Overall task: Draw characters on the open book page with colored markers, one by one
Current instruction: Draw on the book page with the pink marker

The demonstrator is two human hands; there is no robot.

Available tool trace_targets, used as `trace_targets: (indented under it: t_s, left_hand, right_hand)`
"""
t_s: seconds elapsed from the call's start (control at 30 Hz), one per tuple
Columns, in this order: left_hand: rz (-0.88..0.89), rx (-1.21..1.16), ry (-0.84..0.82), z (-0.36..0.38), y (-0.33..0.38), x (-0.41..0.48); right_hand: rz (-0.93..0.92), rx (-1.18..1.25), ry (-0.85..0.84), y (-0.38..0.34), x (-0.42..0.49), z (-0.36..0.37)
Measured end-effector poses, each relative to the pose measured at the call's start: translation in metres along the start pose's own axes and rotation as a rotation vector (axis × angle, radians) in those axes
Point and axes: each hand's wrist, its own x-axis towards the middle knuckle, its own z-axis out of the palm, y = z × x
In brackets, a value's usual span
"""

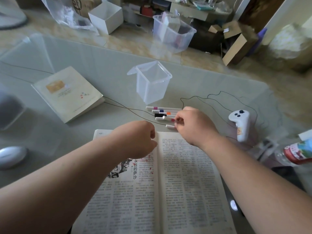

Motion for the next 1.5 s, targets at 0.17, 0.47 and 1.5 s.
trace_targets:
  t_s: [0.17,0.47,1.5]
  left_hand:
    - [0.067,-0.034,0.003,-0.005,0.008,-0.008]
    - [0.335,-0.323,0.02,-0.004,0.036,-0.035]
    - [0.37,-0.975,-0.435,-0.015,0.031,-0.031]
  right_hand:
    - [0.079,0.32,0.37,-0.006,-0.038,-0.036]
    - [0.469,1.338,0.035,-0.022,-0.108,-0.072]
    - [0.201,1.605,0.019,-0.023,-0.095,-0.06]
